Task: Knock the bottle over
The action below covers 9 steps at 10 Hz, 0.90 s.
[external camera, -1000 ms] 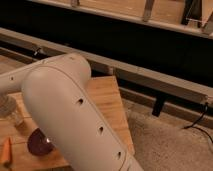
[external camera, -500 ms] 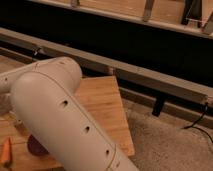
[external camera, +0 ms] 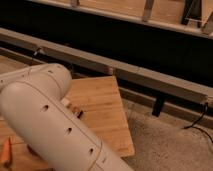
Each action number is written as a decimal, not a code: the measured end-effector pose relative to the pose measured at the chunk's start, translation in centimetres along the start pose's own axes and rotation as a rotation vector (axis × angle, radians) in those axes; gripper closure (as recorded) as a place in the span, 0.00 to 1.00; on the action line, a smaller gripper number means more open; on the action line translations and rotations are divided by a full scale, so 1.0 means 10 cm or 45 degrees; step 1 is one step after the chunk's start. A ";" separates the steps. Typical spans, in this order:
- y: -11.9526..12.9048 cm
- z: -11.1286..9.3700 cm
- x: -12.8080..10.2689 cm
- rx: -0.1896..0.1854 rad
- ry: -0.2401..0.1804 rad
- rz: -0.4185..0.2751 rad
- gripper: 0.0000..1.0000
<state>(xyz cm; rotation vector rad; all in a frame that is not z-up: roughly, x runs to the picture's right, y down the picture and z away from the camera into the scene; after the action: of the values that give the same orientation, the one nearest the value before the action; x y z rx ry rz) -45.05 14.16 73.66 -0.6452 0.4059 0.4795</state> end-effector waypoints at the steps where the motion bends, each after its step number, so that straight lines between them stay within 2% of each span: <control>1: 0.02 0.00 -0.15 0.004 -0.011 0.005 1.00; 3: -0.01 -0.07 -0.46 0.019 -0.116 0.026 1.00; 4: -0.03 -0.19 -0.67 0.034 -0.232 0.050 1.00; 6: -0.12 -0.52 -0.92 0.060 -0.467 0.104 1.00; 8: -0.23 -0.93 -1.00 0.076 -0.711 0.169 0.98; 9: -0.31 -1.18 -0.99 0.085 -0.854 0.210 0.90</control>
<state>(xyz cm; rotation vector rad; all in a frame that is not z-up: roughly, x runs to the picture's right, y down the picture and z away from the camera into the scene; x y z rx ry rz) -53.95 1.40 71.43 -0.3550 -0.1626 0.7992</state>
